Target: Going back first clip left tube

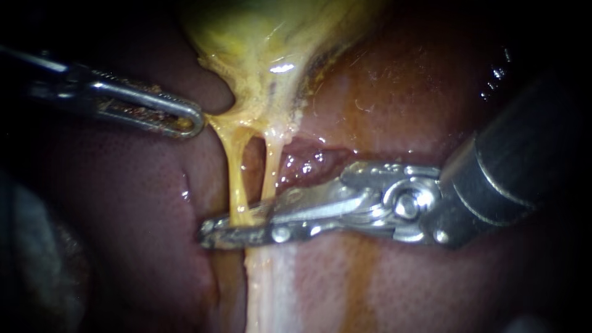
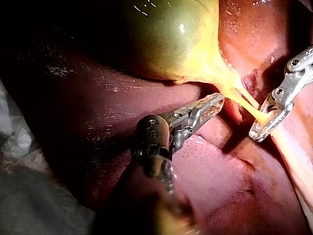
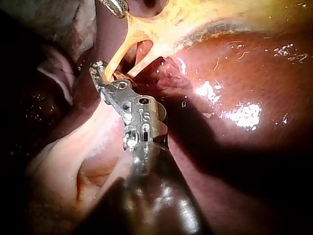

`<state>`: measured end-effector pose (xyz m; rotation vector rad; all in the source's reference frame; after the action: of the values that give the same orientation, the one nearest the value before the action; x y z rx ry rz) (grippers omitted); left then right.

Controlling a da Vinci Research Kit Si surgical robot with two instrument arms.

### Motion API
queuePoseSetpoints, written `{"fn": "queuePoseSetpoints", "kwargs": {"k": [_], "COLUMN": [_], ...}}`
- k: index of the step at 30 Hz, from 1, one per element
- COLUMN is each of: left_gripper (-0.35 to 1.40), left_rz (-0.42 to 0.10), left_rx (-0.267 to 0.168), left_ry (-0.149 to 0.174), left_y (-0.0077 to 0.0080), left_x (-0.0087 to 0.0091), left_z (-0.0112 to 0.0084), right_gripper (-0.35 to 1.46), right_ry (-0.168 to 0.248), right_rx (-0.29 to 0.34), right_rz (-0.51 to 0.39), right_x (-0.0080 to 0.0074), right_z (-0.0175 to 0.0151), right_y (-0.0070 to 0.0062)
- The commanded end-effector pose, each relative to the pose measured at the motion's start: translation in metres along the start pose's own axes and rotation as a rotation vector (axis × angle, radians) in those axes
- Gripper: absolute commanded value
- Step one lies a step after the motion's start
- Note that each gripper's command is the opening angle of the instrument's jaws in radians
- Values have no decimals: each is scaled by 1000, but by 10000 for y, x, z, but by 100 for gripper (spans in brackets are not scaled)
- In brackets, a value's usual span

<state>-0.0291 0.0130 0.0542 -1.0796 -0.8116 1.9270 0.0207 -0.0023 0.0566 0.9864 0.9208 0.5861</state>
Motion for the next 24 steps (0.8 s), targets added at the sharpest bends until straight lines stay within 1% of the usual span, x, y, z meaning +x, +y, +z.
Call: {"fn": "queuePoseSetpoints", "kwargs": {"k": [1,7,9,11,13,14,17,20,24], "left_gripper": [-35,-35,-35,-35,-35,-35,-35,-35,-35], "left_rz": [0,0,0,0,0,0,0,0,0], "left_rx": [0,0,0,0,0,0,0,0,0], "left_ry": [0,0,0,0,0,0,0,0,0], "left_y": [0,0,0,0,0,0,0,0,0], "left_x": [0,0,0,0,0,0,0,0,0], "left_z": [0,0,0,0,0,0,0,0,0], "right_gripper": [-35,-35,-5,13,25,30,38,43,48], "right_ry": [0,1,4,12,21,21,42,77,101], "right_rx": [0,2,8,14,12,11,-10,-60,-99], "right_rz": [3,2,1,-34,-58,-64,-118,-157,-210], "right_x": [0,-1,-1,0,1,1,1,0,1], "right_z": [0,0,1,2,5,6,9,11,9], "right_y": [1,1,1,2,4,4,8,15,27]}}
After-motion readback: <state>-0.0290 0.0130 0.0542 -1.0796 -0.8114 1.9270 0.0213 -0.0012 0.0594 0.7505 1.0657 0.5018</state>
